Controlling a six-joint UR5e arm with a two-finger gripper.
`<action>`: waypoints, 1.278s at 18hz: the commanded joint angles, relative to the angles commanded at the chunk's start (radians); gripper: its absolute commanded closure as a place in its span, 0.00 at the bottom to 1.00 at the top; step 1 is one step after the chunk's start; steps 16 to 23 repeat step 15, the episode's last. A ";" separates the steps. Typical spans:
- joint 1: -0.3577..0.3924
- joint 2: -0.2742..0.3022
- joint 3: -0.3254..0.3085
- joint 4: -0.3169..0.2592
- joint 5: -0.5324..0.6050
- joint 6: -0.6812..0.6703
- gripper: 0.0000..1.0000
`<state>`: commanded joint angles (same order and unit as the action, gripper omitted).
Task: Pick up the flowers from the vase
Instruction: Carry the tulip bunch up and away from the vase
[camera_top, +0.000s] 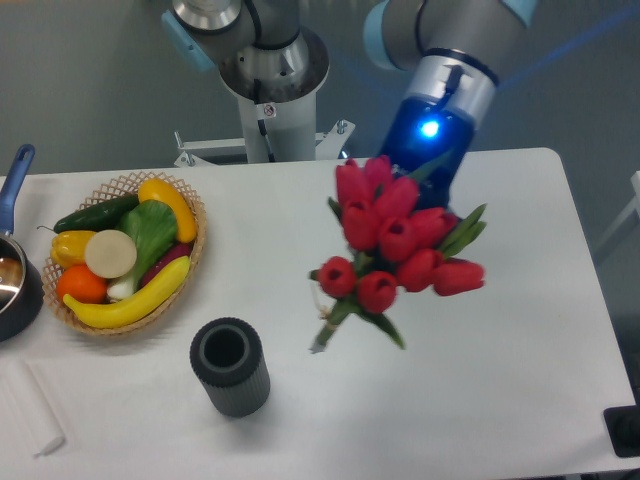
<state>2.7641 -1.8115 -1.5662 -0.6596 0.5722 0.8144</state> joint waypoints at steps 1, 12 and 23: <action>0.009 -0.008 0.000 0.000 0.000 0.011 0.70; 0.029 -0.020 -0.012 0.000 0.002 0.037 0.70; 0.025 -0.020 -0.017 0.002 0.002 0.037 0.70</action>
